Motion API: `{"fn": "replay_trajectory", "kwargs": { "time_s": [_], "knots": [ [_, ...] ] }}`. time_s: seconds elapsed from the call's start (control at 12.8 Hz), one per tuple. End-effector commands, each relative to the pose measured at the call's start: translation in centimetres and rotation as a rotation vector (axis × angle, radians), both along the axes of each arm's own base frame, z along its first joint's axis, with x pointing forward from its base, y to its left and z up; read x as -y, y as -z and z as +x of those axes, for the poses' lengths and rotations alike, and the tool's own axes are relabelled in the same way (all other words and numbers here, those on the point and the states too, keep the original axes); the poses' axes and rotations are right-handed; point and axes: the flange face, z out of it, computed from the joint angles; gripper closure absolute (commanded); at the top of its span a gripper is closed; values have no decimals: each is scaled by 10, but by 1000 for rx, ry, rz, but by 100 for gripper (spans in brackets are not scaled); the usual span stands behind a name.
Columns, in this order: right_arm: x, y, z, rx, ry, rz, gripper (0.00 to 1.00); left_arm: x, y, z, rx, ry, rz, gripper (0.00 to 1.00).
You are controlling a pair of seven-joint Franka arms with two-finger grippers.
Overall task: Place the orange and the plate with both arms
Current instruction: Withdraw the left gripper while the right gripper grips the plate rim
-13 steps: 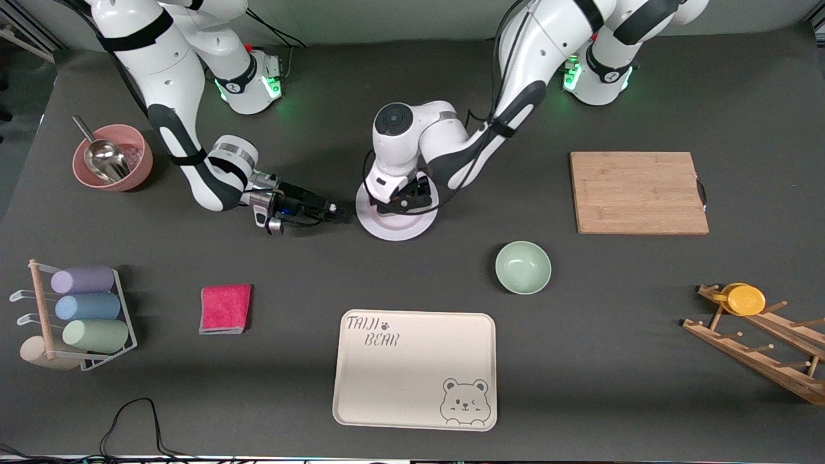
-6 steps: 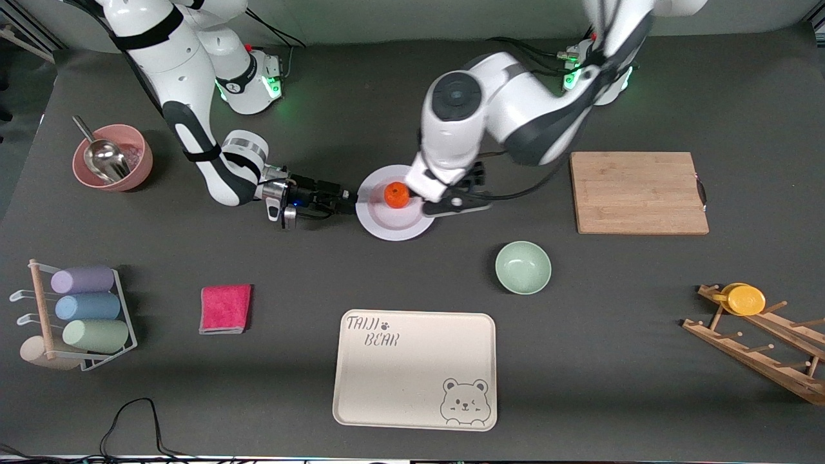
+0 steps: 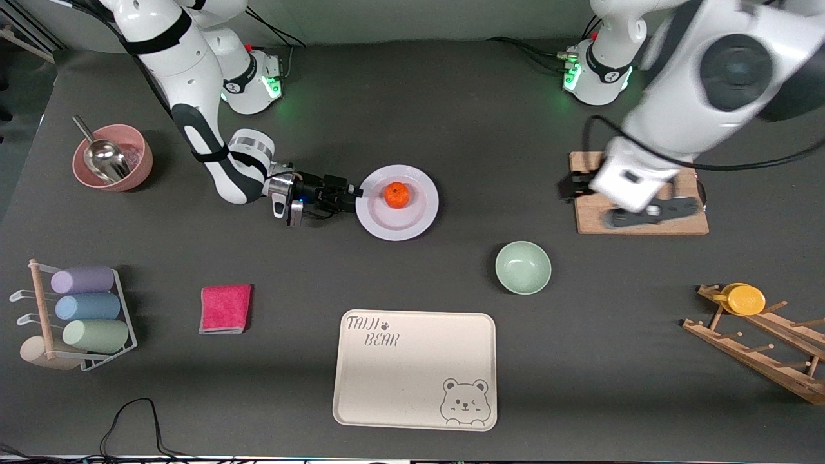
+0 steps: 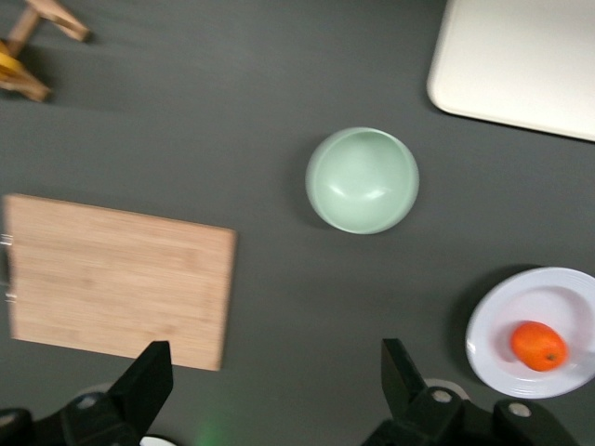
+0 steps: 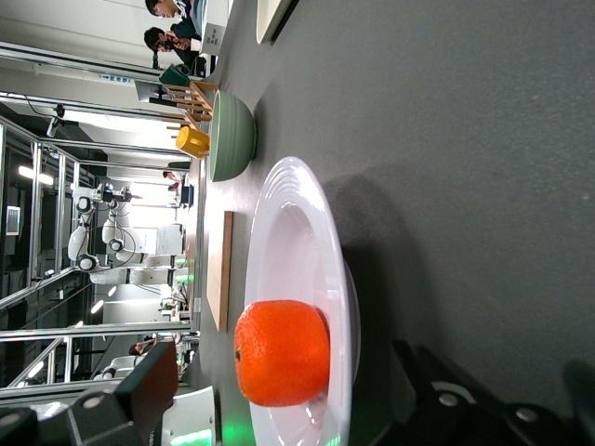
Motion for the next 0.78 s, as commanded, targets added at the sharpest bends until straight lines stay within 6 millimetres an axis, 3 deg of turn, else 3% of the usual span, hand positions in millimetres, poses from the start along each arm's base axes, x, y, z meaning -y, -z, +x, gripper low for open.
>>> {"fn": "replay_trajectory", "kwargs": {
  "time_s": [0.0, 0.16, 0.31, 0.55, 0.7],
  "knots": [
    [-10, 12, -3, 25, 16, -20, 1, -77, -6, 5, -6, 18, -11, 0],
    [-18, 14, -1, 52, 23, -21, 4, -107, -9, 9, 5, 14, -14, 0],
    [-24, 19, 3, 55, 20, -20, 7, -124, -9, 12, 14, 24, -14, 0],
    [-25, 18, 5, 57, 25, -31, 27, -162, -28, 17, 62, 44, -22, 0],
    [-24, 19, 7, 98, 13, -50, 45, -164, -36, 14, 79, 75, -5, 0]
  ]
}}
